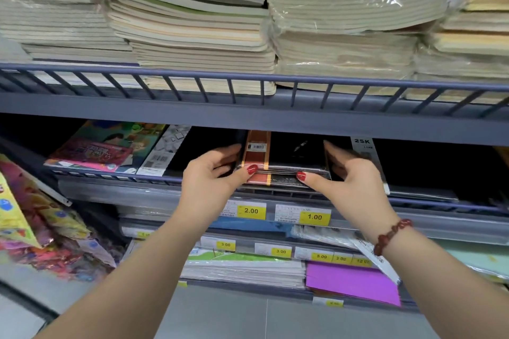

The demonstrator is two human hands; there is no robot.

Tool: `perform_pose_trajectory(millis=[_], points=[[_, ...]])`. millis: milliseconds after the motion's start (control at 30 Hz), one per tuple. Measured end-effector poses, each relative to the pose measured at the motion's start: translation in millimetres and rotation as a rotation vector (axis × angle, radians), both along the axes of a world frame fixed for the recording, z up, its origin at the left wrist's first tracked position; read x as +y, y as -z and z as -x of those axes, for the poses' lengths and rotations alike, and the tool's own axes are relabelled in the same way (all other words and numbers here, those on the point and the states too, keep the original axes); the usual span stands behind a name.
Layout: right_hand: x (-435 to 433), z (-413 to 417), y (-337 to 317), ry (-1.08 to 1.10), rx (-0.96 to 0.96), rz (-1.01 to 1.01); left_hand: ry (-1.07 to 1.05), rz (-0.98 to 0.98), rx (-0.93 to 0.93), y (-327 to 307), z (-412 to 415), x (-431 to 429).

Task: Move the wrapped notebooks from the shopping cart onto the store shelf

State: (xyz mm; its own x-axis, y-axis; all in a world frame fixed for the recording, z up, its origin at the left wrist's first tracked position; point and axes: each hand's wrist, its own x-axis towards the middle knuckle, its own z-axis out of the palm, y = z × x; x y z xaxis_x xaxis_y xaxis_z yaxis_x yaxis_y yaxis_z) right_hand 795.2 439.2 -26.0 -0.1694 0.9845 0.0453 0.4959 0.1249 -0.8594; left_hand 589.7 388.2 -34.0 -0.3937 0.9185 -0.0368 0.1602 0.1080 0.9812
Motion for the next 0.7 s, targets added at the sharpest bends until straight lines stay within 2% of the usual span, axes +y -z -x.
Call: perform_pose_trajectory(millis=[167,267,367,467,567,700], points=[[-1,-1,7,-0.015,0.056,0.056,-0.011,-0.034,-0.001,6,-6,-5],[-2,-1,5,-0.036,-0.011,0.039,-0.019,-0.028,0.038,5,-7,-5],[-10,-5,-4,-0.04,-0.188,-0.079,-0.012,-0.011,0.085,0,-3,-12],[-28,-11,-15,-0.113,-0.441,-0.292,0.001,0.022,0.188,-8,5,-33],[-50,-16,-28,-0.244,-0.696,-0.471,0.014,0.079,0.396,-28,17,-68],[-84,-11,-59,-0.403,-0.801,-0.498,0.091,0.203,0.694,-62,44,-131]])
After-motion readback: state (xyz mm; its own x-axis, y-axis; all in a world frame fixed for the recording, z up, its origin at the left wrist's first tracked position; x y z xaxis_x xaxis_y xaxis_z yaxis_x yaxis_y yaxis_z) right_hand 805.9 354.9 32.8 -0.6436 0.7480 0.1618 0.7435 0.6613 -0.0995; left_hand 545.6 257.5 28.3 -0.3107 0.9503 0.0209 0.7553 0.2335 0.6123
